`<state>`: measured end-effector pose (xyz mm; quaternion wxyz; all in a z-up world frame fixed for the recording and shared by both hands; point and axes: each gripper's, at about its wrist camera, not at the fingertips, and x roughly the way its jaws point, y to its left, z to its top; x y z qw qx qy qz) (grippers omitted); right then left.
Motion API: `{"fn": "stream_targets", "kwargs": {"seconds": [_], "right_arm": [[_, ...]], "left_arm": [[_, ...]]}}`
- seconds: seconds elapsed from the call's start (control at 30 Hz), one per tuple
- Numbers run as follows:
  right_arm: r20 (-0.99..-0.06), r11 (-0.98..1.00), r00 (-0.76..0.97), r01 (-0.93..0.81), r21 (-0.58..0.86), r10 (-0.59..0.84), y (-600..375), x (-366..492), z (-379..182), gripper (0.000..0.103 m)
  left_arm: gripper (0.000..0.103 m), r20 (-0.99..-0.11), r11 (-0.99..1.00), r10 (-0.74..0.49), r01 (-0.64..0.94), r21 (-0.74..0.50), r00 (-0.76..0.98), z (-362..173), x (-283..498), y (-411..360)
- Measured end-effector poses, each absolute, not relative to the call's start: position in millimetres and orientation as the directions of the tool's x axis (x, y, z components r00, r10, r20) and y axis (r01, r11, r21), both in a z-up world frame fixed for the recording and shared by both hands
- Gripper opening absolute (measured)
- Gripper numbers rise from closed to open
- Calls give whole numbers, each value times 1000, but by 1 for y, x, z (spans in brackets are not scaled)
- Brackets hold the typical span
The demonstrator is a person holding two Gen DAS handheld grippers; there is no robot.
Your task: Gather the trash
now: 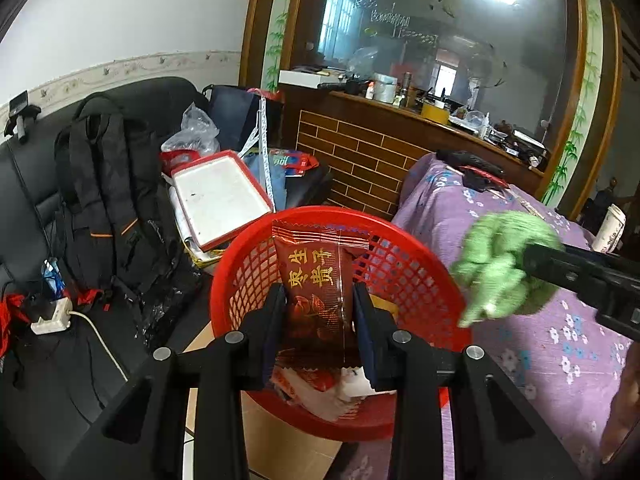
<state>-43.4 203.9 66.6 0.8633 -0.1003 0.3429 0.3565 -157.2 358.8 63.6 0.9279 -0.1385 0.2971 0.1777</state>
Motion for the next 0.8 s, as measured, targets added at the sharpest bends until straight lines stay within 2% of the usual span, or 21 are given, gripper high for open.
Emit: {"fn": "stream_targets", "kwargs": {"seconds": [0.07,0.1,0.13,0.23,0.33,0.4,0.43,0.47,0.53,0.63,0.73,0.8], "right_arm": [[-661,711,490,-697,95,569,219,-37,62,46],[-662,708,486,-700,97,571,224,-35,59,50],[-666,715,490,-692,96,563,229,-31,57,53],[-646,710,476,-688,149,596,219,-29,61,54],[-624,732,517,-669,133,586,199,-37,68,58],[-613,734,527,-665,134,589,184,-44,70,62],[-612,740,534,-659,131,584,177,-47,71,63],[-612,748,542,-651,127,576,168,-53,71,65],[-611,752,552,-650,111,567,154,-63,72,67],[-601,773,590,-630,74,538,132,-84,74,75],[-578,785,626,-618,41,523,108,-111,75,82],[-565,800,653,-600,18,503,93,-125,75,86]], "left_arm": [[34,-604,898,245,-413,-154,758,60,-155,364],[34,-605,898,242,-411,-156,759,59,-155,364],[37,-603,898,241,-411,-159,760,59,-155,365],[54,-592,896,252,-416,-156,766,60,-158,366],[55,-574,893,263,-420,-158,775,61,-164,367],[58,-570,891,252,-418,-179,782,63,-169,365],[64,-563,889,255,-419,-183,786,65,-172,364],[70,-554,886,269,-428,-179,788,67,-176,360],[74,-533,879,302,-447,-165,790,72,-186,353],[88,-497,876,346,-464,-134,796,84,-204,336],[100,-454,864,417,-498,-70,787,93,-224,310],[103,-439,835,496,-551,4,749,96,-235,293]]}}
